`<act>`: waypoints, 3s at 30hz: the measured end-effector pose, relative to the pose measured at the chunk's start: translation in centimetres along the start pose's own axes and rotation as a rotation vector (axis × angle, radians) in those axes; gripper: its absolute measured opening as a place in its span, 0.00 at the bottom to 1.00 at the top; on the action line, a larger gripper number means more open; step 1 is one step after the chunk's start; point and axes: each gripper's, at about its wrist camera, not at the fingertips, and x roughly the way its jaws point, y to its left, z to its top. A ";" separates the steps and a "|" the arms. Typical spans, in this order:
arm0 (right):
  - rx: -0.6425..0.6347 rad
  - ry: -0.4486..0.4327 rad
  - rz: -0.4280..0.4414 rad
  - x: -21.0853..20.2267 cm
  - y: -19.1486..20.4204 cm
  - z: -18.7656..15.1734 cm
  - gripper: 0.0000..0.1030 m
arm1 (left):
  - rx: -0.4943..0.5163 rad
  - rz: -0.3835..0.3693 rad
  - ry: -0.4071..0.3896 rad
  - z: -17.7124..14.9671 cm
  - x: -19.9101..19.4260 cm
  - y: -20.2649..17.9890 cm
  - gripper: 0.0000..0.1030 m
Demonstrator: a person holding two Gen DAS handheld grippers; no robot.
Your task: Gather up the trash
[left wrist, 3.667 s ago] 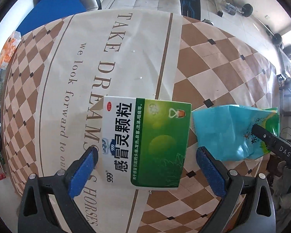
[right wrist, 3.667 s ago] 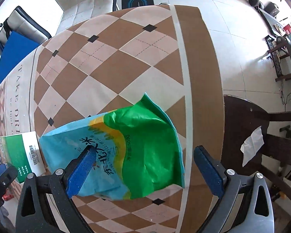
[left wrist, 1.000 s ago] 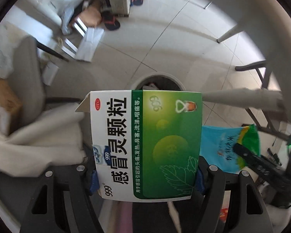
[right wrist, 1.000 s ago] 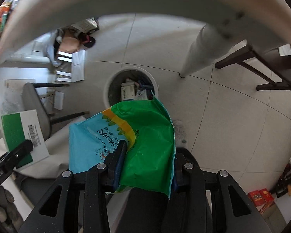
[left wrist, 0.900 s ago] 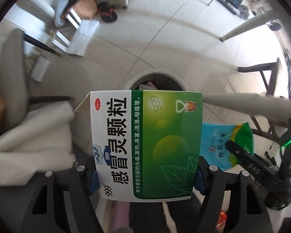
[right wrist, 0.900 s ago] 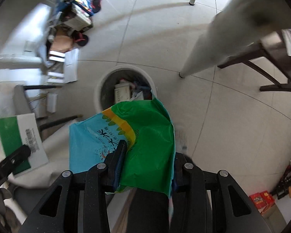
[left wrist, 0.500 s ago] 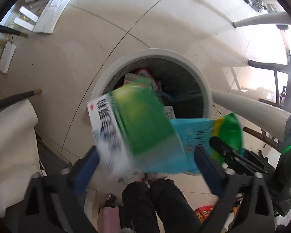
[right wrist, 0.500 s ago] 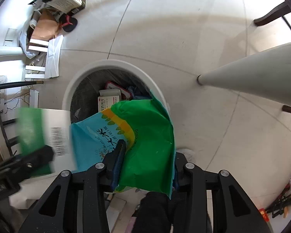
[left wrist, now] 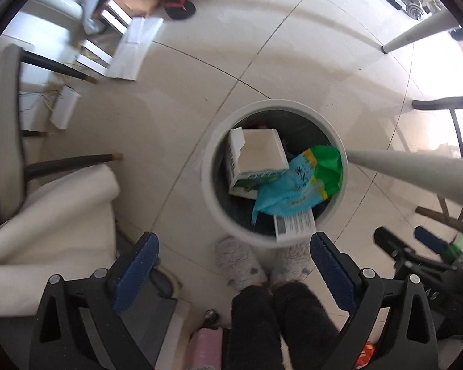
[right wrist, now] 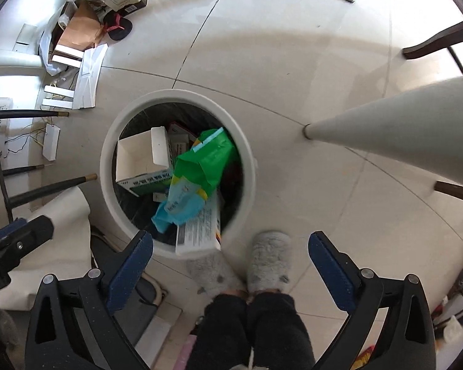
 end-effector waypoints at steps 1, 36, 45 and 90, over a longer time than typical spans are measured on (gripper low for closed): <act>0.000 -0.006 -0.005 -1.0 0.1 -0.5 0.99 | 0.000 0.010 -0.005 -0.7 -1.1 -0.1 0.97; 0.162 -0.338 0.285 -53.2 4.4 -27.5 1.00 | 0.502 -0.347 -0.245 -15.4 -43.9 2.7 1.00; 0.260 -0.390 0.317 -59.0 7.2 -34.4 1.00 | 0.559 -0.406 -0.253 -17.9 -48.9 4.5 1.00; 0.202 -0.410 0.357 -61.3 11.1 -37.3 1.00 | 0.583 -0.430 -0.312 -21.1 -51.8 7.3 1.00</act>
